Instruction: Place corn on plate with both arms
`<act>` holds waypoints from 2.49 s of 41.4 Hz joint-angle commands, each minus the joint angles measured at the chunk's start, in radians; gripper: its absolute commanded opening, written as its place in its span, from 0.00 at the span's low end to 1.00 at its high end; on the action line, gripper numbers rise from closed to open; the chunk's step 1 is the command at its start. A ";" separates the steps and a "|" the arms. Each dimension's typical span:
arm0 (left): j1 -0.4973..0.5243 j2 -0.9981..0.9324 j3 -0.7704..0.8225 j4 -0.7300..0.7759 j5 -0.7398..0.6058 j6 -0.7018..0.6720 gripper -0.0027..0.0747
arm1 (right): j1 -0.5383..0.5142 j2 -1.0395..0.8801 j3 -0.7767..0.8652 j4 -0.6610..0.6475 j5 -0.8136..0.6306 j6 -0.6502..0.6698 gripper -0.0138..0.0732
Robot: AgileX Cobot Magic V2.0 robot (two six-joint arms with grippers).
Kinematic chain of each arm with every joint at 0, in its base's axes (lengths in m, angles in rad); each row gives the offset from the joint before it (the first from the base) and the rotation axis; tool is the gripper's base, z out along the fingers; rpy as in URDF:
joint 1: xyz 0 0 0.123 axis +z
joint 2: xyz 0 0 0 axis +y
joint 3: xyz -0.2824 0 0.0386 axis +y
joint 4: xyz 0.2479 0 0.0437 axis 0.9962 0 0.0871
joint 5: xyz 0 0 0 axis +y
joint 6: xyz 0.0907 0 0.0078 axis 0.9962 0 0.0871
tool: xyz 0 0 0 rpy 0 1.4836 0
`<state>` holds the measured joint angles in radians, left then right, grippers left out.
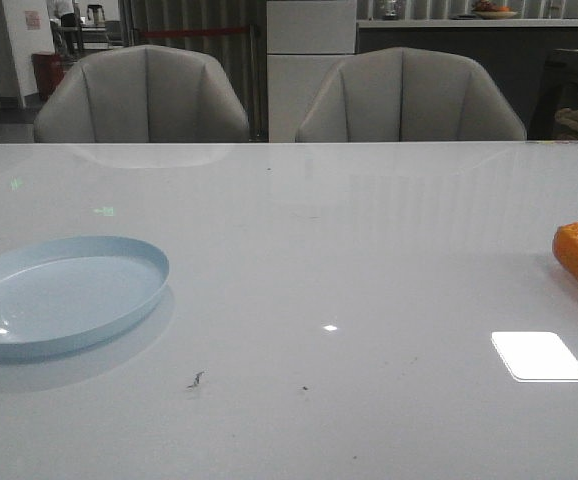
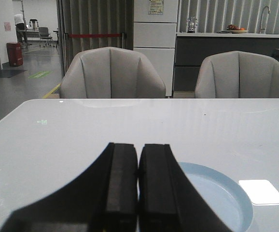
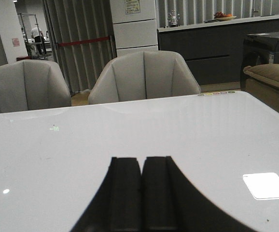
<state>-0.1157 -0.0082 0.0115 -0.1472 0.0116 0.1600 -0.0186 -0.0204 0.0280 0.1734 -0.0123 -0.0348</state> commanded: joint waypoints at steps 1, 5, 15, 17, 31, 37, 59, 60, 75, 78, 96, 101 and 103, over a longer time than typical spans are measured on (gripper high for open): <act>-0.008 -0.018 0.036 -0.009 -0.088 0.000 0.21 | -0.001 -0.014 -0.022 -0.009 -0.092 -0.004 0.24; -0.008 -0.018 0.036 -0.009 -0.088 0.000 0.21 | -0.001 -0.014 -0.022 -0.009 -0.092 -0.004 0.24; -0.008 -0.018 0.036 -0.009 -0.088 0.000 0.21 | -0.001 -0.014 -0.022 -0.009 -0.092 -0.004 0.24; -0.008 -0.018 0.036 -0.009 -0.088 0.000 0.21 | -0.001 -0.014 -0.022 -0.009 -0.092 -0.004 0.24; -0.008 -0.018 0.036 -0.009 -0.092 0.000 0.21 | -0.001 -0.014 -0.022 -0.009 -0.094 -0.004 0.24; -0.008 -0.018 0.036 -0.009 -0.155 0.000 0.21 | -0.001 -0.014 -0.022 -0.009 -0.097 -0.004 0.24; -0.008 0.031 -0.194 0.084 -0.235 0.000 0.16 | -0.001 0.034 -0.310 -0.021 -0.082 -0.004 0.24; -0.008 0.049 -0.212 0.084 -0.213 0.000 0.16 | -0.001 0.055 -0.338 -0.025 -0.066 -0.004 0.24; -0.008 0.488 -0.563 0.084 -0.110 0.000 0.16 | -0.001 0.490 -0.715 -0.025 0.093 -0.004 0.24; -0.008 0.572 -0.585 0.084 -0.104 0.000 0.16 | -0.001 0.574 -0.739 -0.025 0.117 -0.004 0.24; -0.008 0.885 -0.588 0.082 -0.032 0.000 0.16 | -0.001 0.955 -0.735 -0.025 0.287 -0.004 0.24; -0.008 0.920 -0.588 0.074 -0.028 0.000 0.16 | -0.001 1.015 -0.735 -0.025 0.323 -0.004 0.24; -0.008 0.927 -0.588 0.059 -0.028 0.000 0.16 | -0.001 1.029 -0.735 -0.025 0.337 -0.004 0.24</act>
<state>-0.1157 0.9143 -0.5395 -0.0659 0.0570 0.1600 -0.0186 1.0001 -0.6734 0.1542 0.3700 -0.0329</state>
